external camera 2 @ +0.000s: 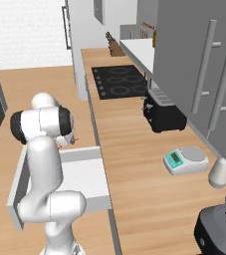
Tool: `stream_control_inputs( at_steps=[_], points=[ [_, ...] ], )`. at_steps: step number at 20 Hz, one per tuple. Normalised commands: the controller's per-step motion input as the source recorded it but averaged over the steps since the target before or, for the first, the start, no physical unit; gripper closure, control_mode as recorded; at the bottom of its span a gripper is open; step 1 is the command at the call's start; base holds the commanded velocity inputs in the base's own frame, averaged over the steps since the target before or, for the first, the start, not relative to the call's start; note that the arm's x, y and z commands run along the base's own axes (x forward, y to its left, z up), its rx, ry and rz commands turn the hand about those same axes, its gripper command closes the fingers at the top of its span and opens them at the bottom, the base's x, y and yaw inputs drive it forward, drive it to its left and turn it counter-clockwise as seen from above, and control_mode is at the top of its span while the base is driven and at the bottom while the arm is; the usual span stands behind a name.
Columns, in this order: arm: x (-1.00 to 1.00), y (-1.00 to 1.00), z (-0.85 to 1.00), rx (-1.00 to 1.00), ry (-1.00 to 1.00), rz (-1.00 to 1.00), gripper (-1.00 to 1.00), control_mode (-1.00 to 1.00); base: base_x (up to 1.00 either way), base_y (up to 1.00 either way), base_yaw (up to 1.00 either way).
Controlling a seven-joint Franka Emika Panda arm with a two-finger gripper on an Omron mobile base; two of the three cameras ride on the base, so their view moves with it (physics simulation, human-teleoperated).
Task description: Take a straw from the drawer in front and place it inside the glass cup on the dining counter.
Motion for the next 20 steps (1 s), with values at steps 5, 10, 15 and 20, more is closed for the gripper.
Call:
stream_control_inputs(
  at_steps=[5, 10, 15, 20],
  points=[
    [-0.76, 0.31, 0.94, 0.0, -0.77, -0.37, 1.0, -1.0, 0.0, 0.0, 0.0],
    [-0.81, 0.28, 0.36, 0.03, -0.98, -0.24, 1.0, -1.0, 0.0, 0.0, 0.0],
    [-1.0, 0.44, -0.01, 0.05, -0.95, -0.16, 1.0, -1.0, 0.0, 0.0, 0.0],
    [-0.79, 0.33, -0.25, 0.0, -0.43, -0.19, 1.0, -1.0, 0.0, 0.0, 0.0]
  ],
)
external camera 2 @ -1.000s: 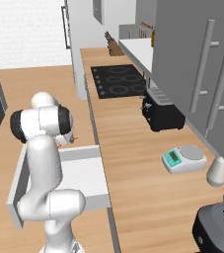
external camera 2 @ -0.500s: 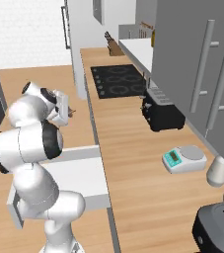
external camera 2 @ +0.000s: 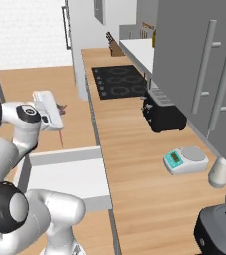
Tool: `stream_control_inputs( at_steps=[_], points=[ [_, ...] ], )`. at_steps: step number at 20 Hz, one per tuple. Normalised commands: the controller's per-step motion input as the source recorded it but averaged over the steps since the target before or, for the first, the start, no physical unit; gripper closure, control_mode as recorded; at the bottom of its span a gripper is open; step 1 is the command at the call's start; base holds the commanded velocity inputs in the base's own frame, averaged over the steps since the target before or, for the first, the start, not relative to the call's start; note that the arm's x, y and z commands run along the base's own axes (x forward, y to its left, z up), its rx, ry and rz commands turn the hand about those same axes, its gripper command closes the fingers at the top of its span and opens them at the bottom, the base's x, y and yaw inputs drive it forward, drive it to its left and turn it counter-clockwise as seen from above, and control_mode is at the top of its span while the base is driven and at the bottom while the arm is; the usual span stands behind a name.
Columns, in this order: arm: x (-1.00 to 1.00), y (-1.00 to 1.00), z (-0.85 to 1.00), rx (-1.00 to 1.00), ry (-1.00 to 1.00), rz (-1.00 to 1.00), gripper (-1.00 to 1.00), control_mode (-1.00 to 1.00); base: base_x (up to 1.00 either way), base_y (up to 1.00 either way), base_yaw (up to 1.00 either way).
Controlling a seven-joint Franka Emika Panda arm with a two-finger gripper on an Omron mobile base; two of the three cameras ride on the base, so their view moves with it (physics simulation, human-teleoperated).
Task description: Take a straw from the drawer in front and place it inside the glass cup on the dining counter.
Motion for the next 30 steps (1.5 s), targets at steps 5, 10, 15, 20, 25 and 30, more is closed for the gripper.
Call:
stream_control_inputs(
  at_steps=[5, 10, 15, 20, 25, 30],
  points=[
    [-0.83, 0.15, -0.4, 0.19, 0.07, -0.22, 1.0, -1.0, 0.0, 0.0, 0.0],
    [-1.0, 0.16, -0.29, 0.54, -0.03, -0.19, 1.0, -1.0, 0.0, 0.0, 0.0],
    [-0.98, -0.04, -0.49, 0.55, -0.51, -0.16, 1.0, -1.0, 0.0, 0.0, 0.0],
    [-0.43, -0.48, -0.64, 0.54, -0.6, -0.14, 1.0, -1.0, 0.0, 0.0, 0.0],
    [-0.05, -0.86, -0.23, 0.56, -0.15, -0.07, 1.0, -1.0, 0.0, 0.0, 0.0],
    [-0.12, -0.81, -0.25, 0.42, -0.06, -0.06, 1.0, -1.0, 0.0, 0.0, 0.0]
  ],
)
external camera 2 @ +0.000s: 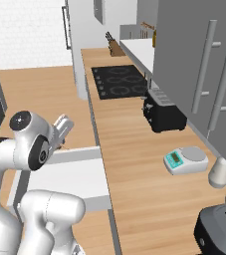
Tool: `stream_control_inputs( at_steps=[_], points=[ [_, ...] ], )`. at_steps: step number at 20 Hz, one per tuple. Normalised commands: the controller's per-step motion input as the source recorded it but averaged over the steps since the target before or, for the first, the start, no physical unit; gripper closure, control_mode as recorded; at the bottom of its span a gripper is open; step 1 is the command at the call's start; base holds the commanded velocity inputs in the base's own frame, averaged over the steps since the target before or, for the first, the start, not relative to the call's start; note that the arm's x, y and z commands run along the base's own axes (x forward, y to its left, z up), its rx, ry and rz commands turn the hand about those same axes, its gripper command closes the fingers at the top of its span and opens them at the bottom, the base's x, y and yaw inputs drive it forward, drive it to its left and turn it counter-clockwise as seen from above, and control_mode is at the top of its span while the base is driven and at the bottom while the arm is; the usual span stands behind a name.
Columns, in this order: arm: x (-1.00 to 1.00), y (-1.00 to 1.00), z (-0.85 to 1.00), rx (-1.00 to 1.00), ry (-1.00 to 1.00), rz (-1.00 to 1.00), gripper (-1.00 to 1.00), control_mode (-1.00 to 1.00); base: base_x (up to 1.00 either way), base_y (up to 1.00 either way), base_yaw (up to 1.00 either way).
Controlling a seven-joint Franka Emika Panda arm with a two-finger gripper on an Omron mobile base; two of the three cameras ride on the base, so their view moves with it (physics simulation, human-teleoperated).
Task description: Take a straw from the drawer in front and place it inside the glass cup on the dining counter.
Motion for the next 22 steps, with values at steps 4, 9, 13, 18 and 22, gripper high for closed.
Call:
stream_control_inputs(
  at_steps=[4, 9, 13, 18, 22],
  points=[
    [-0.12, -0.48, -0.17, 0.21, -0.02, -0.03, 1.0, -1.0, 0.0, 0.0, 0.0],
    [-0.01, -0.06, -0.11, 0.03, 0.0, -0.01, 1.0, -1.0, 0.0, 0.0, 0.0],
    [-0.01, 0.0, -0.14, 0.0, 0.0, 0.0, 1.0, -1.0, 0.0, 0.0, 0.0],
    [0.0, 0.03, -0.09, 0.0, 0.0, 0.0, 1.0, 1.0, -0.02, 0.04, 0.0],
    [0.0, 0.0, 0.0, 0.0, 0.0, 0.0, 1.0, 1.0, -0.41, 0.29, 0.04]
  ],
)
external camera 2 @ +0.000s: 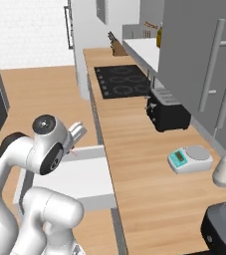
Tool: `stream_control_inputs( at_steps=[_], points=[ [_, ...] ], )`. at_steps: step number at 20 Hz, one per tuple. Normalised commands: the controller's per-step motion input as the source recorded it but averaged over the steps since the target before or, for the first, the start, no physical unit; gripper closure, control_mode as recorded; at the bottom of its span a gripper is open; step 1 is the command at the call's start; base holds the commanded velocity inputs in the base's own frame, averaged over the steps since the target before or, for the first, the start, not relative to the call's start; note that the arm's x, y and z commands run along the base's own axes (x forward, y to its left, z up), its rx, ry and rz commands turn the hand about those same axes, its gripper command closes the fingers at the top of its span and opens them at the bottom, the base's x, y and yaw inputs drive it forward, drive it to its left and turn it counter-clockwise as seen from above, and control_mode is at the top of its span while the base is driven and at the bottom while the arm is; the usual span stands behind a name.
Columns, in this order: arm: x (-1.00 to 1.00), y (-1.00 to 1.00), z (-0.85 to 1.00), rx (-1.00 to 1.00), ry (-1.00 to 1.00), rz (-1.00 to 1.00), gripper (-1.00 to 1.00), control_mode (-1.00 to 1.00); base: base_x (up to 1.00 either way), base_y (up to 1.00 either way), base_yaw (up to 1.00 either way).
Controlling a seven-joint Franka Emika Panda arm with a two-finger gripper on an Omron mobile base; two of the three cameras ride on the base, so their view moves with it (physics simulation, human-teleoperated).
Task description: Take a straw from the drawer in front and place it inside the glass cup on the dining counter.
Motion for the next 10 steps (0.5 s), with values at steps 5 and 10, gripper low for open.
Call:
stream_control_inputs(
  at_steps=[5, 10],
  points=[
    [0.0, 0.0, 0.0, 0.0, 0.0, 0.0, 1.0, 1.0, -0.69, 0.31, 0.11],
    [0.0, 0.0, 0.0, 0.0, 0.0, 0.0, 1.0, 1.0, -0.75, 0.39, 0.12]
  ],
)
